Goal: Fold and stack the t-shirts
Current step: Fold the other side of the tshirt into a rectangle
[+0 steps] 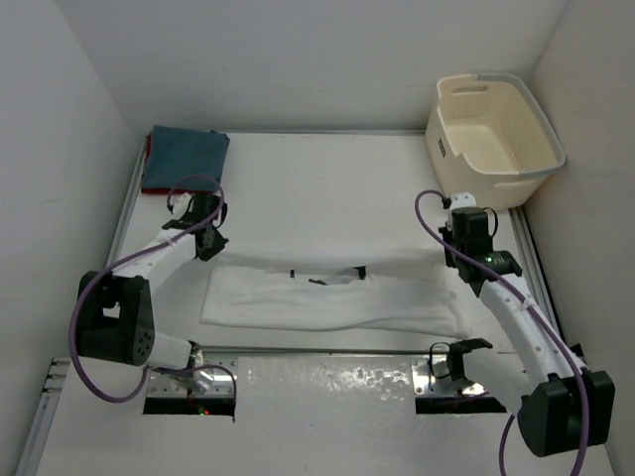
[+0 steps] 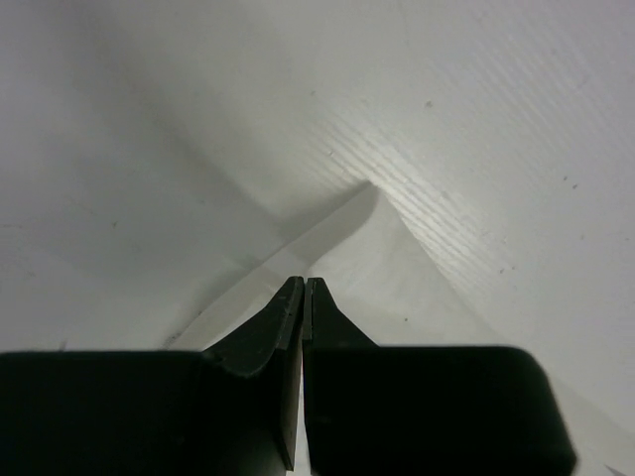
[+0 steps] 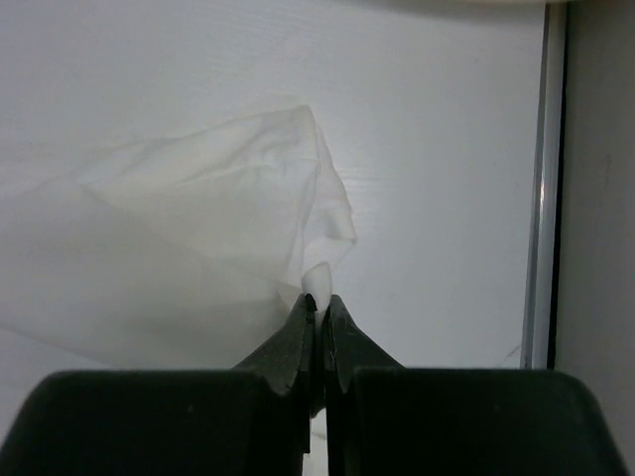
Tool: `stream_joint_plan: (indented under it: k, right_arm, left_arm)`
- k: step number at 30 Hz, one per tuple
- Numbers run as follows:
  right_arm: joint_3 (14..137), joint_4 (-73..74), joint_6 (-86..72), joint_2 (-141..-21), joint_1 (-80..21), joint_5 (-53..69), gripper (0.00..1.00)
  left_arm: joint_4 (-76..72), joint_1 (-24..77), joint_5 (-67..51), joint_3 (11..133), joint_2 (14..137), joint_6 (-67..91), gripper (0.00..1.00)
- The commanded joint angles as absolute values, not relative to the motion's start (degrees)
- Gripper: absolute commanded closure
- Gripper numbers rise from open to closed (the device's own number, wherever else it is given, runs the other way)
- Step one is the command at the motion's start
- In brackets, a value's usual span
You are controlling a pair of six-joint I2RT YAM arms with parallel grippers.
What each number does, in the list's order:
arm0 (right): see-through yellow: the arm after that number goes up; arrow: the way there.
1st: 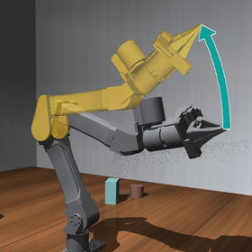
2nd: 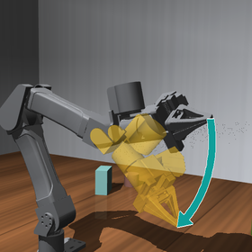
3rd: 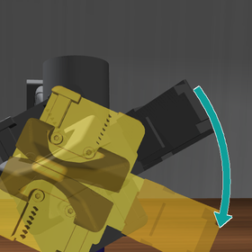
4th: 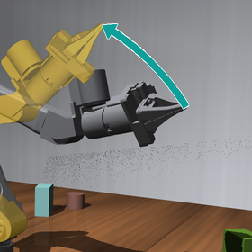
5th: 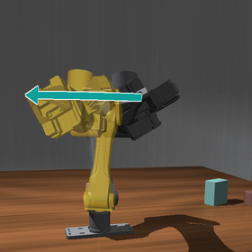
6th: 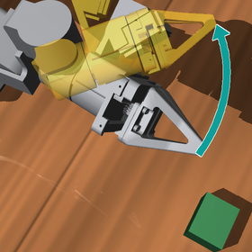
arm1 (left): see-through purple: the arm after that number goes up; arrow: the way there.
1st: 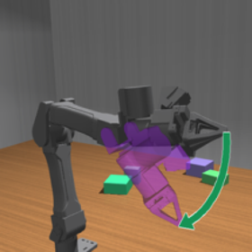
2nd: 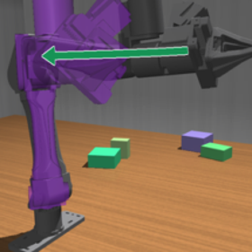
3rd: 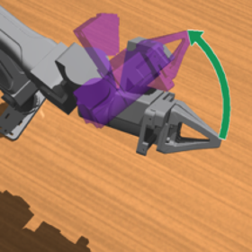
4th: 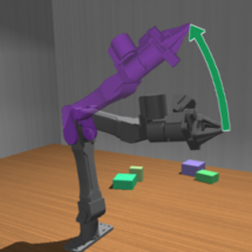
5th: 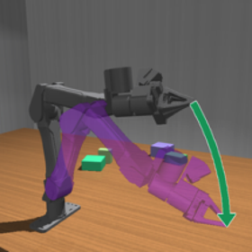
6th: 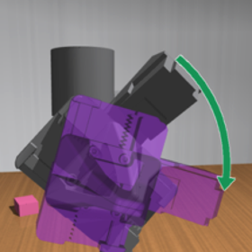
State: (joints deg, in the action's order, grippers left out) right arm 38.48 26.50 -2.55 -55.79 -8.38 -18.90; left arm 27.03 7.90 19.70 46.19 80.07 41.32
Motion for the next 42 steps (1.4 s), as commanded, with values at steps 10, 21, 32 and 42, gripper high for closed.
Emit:
stream_joint_plan:
  k: [10, 21, 32, 42]
  right_arm:
    - [32.17, 38.23, -18.8, -42.9, -8.44, -15.22, 1.0]
    - [28.66, 49.3, -28.82, -38.85, -8.44, -15.56, 1.0]
    - [26.02, 55.02, -34.9, -39.19, -8.53, -10.73, 1.0]
    - [27.93, 51.94, -31.57, -42.1, -8.53, -9.05, 0.33]
  left_arm:
    - [28.39, 8.26, 21.62, 40.78, 74.18, 44.65, 1.0]
    - [28.39, 8.26, 21.36, 37.97, 74.35, 46.32, 1.0]
    - [29.27, 8.26, 22.24, 36.65, 75.14, 46.85, 1.0]
    - [34.08, 8.26, 21.27, 37.35, 76.73, 48.51, 0.65]
